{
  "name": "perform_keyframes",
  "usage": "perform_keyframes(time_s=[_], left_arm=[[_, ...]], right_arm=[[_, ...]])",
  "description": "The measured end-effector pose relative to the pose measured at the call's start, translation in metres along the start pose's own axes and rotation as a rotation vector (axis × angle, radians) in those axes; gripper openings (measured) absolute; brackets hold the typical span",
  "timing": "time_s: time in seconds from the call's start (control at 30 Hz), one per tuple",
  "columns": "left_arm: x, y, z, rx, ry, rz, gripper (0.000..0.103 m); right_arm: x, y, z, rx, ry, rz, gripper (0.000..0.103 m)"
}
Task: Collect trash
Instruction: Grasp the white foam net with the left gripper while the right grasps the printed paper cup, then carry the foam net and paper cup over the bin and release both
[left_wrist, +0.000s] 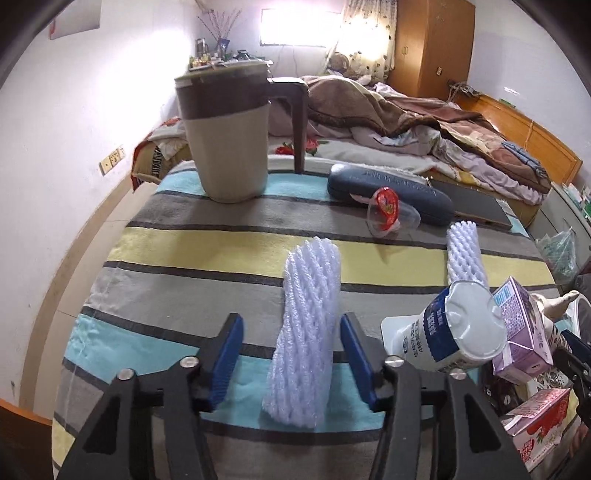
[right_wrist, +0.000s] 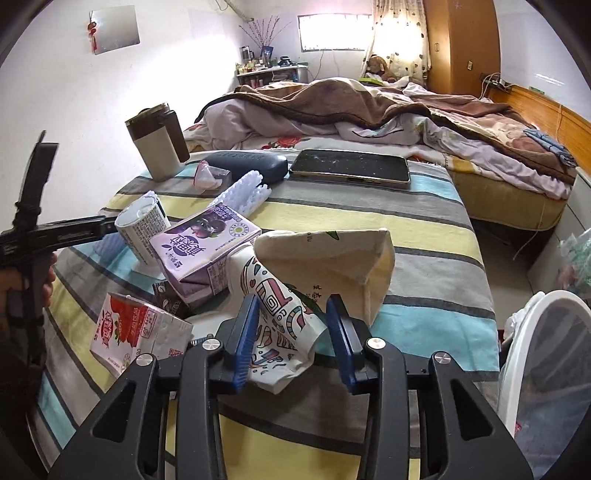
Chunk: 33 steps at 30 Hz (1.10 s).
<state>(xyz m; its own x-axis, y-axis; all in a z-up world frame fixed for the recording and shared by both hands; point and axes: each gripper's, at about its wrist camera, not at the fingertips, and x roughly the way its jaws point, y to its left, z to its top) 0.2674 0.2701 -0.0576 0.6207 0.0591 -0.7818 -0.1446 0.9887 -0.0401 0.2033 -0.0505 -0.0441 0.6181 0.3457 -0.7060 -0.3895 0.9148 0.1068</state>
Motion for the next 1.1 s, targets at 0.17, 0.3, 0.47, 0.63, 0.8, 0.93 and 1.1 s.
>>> perform_keyframes(time_s=[0.17,0.3,0.47,0.63,0.8,0.93,1.1], left_arm=[[0.011,-0.001,-0.003,0.003,0.042,-0.022,0.035],[0.009,-0.003,-0.003,0.002,0.035,-0.051,0.027],[0.0,-0.009,-0.009,0.008,0.023,-0.05,0.025],[-0.025,-0.014,-0.017,0.001,-0.024,-0.063,0.025],[-0.057,-0.019,-0.03,-0.009,-0.07,-0.078,0.025],[-0.075,-0.028,-0.038,-0.002,-0.096,-0.09,0.025],[-0.097,-0.045,-0.043,0.013,-0.128,-0.122,0.025]], right_arm=[[0.001,0.0,0.0,0.006,-0.001,0.008,0.033],[-0.001,-0.001,-0.002,0.01,-0.012,-0.004,0.029],[-0.008,-0.004,-0.005,0.031,-0.024,-0.008,0.027],[-0.018,-0.005,-0.011,0.047,-0.033,0.0,0.023],[-0.027,-0.005,-0.017,0.043,-0.037,0.005,0.023],[-0.037,-0.007,-0.023,0.054,-0.058,0.006,0.023],[-0.05,-0.016,-0.028,0.084,-0.079,0.0,0.023]])
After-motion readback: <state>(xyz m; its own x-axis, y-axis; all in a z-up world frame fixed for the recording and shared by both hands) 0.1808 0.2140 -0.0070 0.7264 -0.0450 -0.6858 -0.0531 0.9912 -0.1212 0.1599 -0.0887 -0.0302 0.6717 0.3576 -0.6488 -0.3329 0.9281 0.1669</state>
